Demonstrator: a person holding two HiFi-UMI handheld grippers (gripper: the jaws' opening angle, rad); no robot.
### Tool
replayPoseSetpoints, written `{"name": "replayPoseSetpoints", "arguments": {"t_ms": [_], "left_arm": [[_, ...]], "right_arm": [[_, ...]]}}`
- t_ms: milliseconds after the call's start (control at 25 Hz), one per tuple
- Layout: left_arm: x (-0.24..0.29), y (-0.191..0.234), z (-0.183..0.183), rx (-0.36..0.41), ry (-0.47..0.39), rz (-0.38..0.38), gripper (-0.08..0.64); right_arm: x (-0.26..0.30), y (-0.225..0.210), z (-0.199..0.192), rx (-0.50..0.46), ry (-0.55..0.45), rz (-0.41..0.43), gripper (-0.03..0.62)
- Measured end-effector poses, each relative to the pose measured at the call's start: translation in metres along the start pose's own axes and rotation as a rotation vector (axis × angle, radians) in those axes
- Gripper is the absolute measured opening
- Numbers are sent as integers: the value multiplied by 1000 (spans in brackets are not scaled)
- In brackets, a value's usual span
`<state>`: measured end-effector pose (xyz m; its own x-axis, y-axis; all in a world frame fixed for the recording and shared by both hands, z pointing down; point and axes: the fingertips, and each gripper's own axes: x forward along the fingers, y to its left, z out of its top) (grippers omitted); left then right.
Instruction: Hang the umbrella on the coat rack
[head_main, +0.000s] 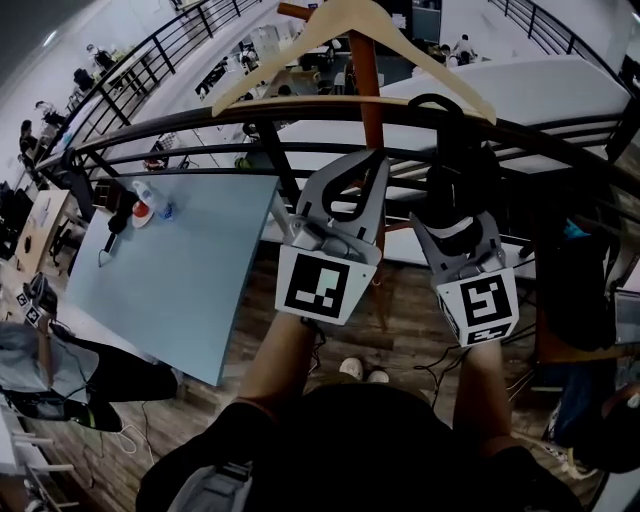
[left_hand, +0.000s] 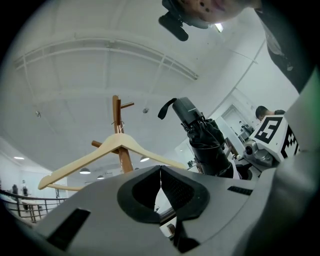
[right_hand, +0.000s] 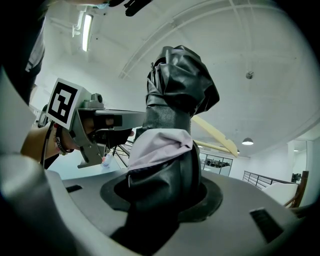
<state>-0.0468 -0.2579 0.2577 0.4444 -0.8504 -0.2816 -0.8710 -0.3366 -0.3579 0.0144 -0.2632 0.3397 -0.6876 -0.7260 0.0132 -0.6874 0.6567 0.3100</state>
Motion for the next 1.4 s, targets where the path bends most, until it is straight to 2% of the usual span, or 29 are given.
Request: {"name": "replayPoseSetpoints", "arguments": {"t_ms": [360,640,1000,1400], "left_arm": [[15,36,34,15,-79,-25,14],[32,52,74,24,-139,-33,14],[51,75,119,67,-189,56,14],[69,84,180,192,-254,131,14]], "right_arm": [[25,-10,44,-59,-36,-44,227],[32,-25,76,-121,-78,-60,227],[41,-66,131,-174,-174,-24,227],[62,-109,178,-208,-286,11,227]]}}
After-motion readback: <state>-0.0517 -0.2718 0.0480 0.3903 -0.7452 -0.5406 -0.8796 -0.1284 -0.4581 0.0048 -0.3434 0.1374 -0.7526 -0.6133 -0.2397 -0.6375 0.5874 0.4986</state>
